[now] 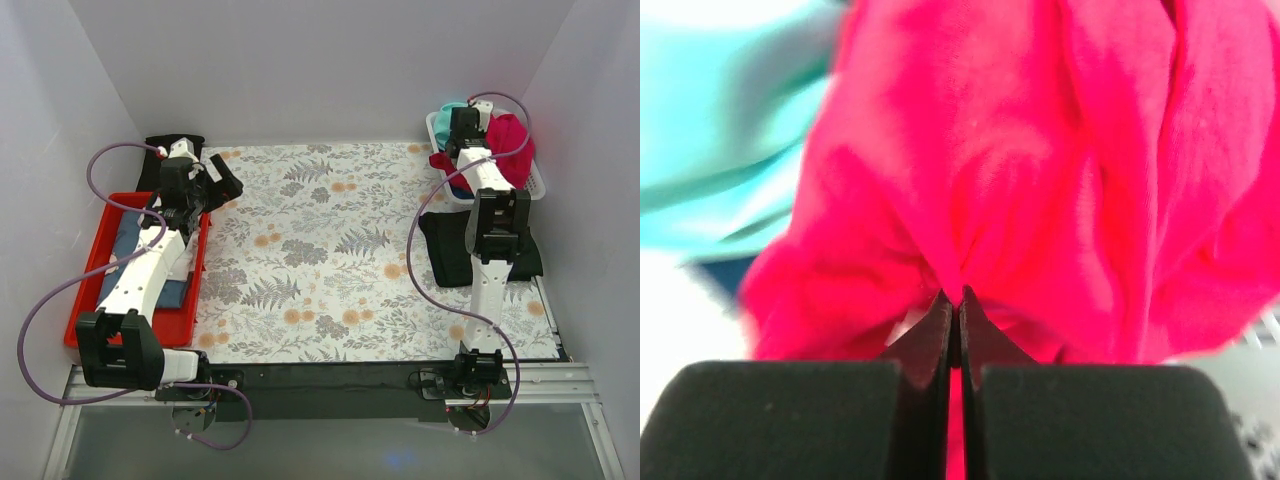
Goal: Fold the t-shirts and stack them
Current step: Grab crumpled tshirt from bin with the right arm
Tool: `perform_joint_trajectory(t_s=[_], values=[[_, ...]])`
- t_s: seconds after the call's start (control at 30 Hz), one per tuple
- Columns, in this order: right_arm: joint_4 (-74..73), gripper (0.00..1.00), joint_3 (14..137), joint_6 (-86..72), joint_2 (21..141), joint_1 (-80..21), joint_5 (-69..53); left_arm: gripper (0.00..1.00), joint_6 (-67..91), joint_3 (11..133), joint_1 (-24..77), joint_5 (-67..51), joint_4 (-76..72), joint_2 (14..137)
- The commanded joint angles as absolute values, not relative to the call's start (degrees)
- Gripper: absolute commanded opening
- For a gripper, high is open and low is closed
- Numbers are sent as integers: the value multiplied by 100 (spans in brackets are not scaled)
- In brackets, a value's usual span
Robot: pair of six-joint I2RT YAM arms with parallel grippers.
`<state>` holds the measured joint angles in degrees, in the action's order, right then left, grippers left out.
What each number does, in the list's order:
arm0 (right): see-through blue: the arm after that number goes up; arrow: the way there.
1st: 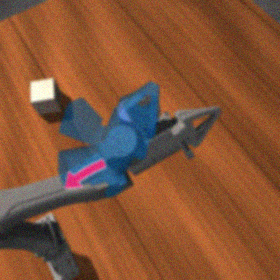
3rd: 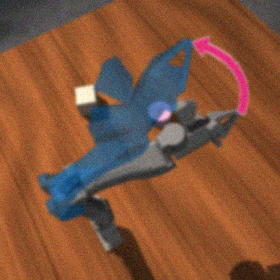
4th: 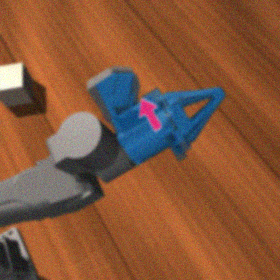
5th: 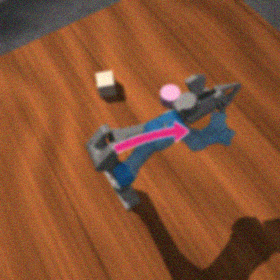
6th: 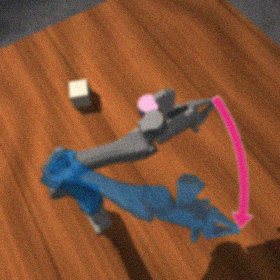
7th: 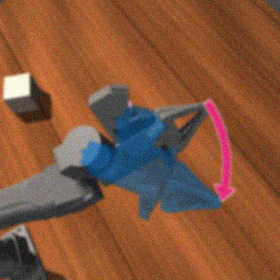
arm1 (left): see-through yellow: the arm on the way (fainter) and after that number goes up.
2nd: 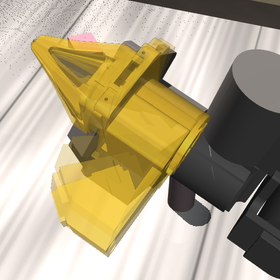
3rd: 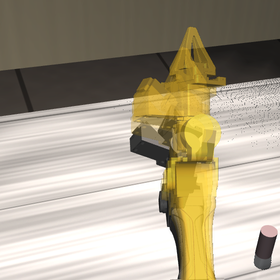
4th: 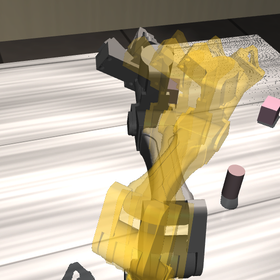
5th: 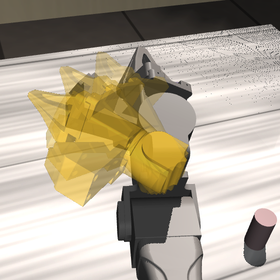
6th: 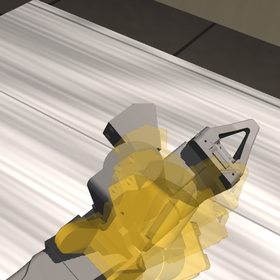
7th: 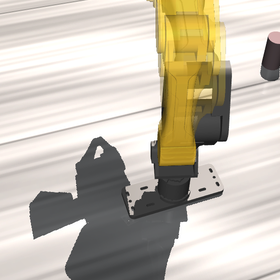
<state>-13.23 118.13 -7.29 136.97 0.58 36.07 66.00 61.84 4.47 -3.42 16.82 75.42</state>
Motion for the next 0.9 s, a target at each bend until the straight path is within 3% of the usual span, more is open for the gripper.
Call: perform_joint_trajectory(t_s=[0.0,0.2,0.37,0.87], values=[[-1318,1,11707,-765,12649,-404,3797,94,6521,6240,475,-185,1784,7277],[-1441,1,11689,-686,11857,-685,3999,94,6548,6117,475,-70,1670,7207],[-2634,1,12558,-1466,11979,-352,2463,94,6565,5977,475,-70,1573,7146],[-1943,1,12050,-651,11497,-1721,3725,93,6566,6038,475,-185,1687,7014]])
